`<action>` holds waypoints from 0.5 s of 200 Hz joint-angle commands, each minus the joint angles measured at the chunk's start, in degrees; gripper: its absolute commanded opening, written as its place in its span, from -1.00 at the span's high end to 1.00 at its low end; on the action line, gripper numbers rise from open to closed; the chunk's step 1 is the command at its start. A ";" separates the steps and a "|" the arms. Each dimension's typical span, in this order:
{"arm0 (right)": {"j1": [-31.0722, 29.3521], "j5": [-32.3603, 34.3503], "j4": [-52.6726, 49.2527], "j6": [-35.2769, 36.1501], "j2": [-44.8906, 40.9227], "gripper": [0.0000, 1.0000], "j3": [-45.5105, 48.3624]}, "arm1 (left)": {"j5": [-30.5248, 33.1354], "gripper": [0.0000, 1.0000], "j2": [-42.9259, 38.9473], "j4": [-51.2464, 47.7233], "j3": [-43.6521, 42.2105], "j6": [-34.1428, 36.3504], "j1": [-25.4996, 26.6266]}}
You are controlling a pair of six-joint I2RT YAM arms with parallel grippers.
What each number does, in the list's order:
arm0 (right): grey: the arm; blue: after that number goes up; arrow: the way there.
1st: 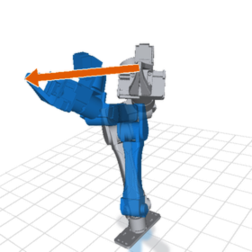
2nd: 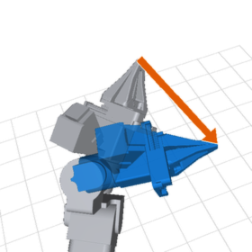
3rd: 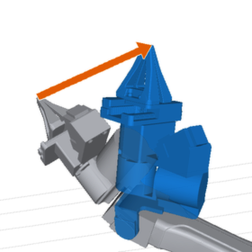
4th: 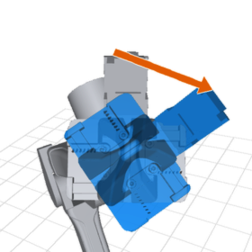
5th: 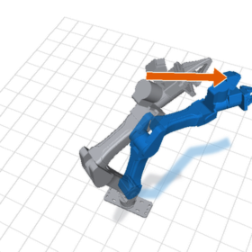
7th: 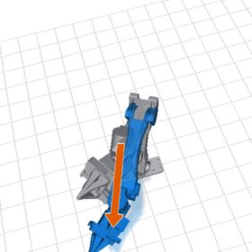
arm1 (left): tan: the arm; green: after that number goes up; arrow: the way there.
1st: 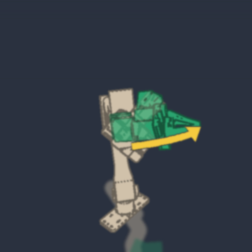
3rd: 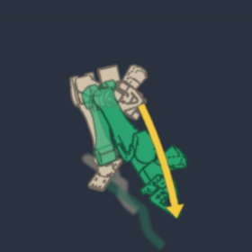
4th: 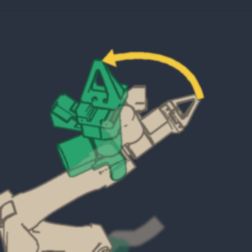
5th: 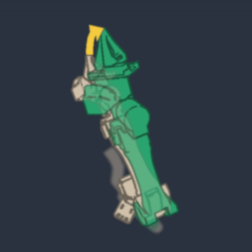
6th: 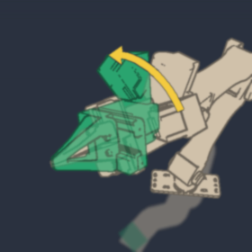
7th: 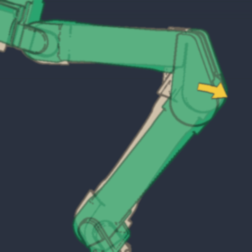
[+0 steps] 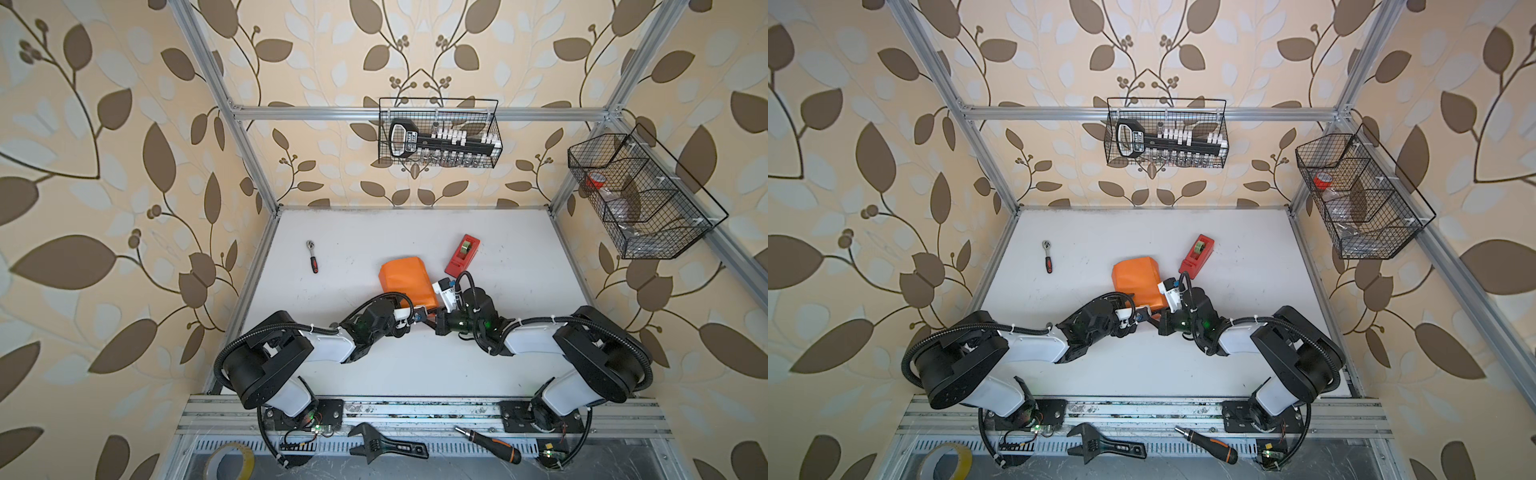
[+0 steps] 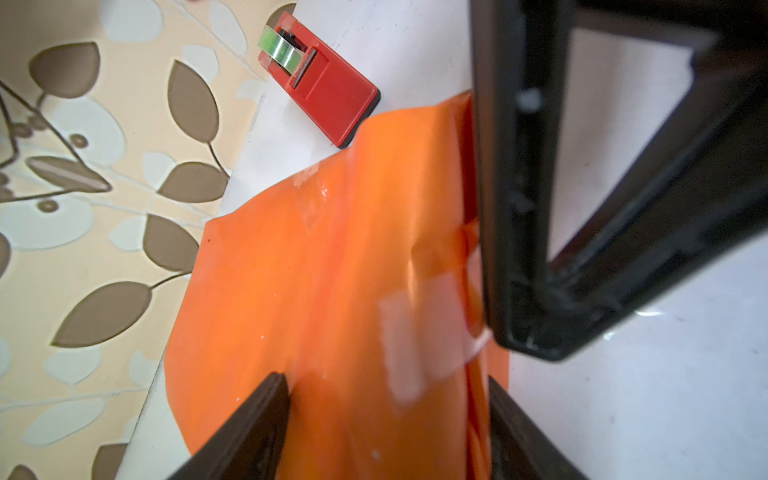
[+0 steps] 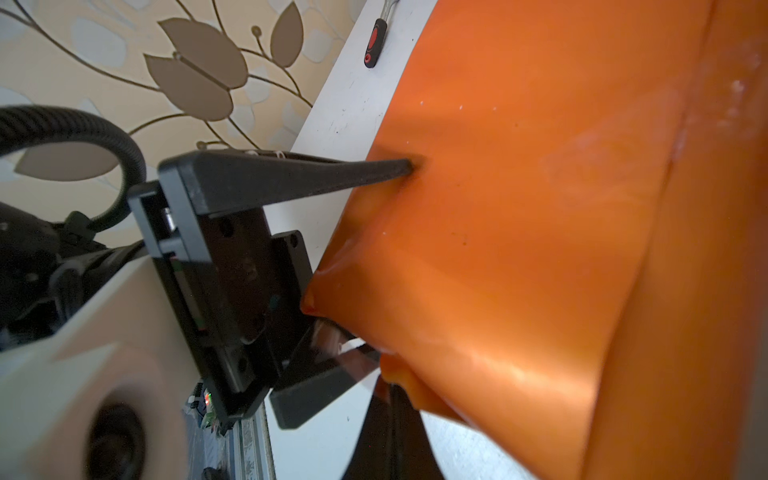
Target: Wrap the gift box in paper
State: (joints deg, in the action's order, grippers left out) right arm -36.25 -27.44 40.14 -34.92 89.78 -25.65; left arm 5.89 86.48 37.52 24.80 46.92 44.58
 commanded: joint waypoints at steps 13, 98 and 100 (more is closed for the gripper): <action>0.46 0.20 1.32 -0.39 1.47 1.00 -2.18 | 0.57 -0.42 1.16 -7.91 -0.08 -0.54 -1.22; 0.43 1.19 2.56 -2.49 1.84 1.00 -2.90 | 0.53 -0.41 1.19 -8.03 -0.01 -0.54 -1.24; 0.40 1.30 2.57 -2.52 1.81 1.00 -2.84 | 0.53 -0.41 1.20 -8.00 -0.01 -0.54 -1.20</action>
State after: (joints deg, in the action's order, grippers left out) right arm -35.97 -27.38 40.64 -36.49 91.00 -26.74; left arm 5.98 86.48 37.21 24.99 46.70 44.53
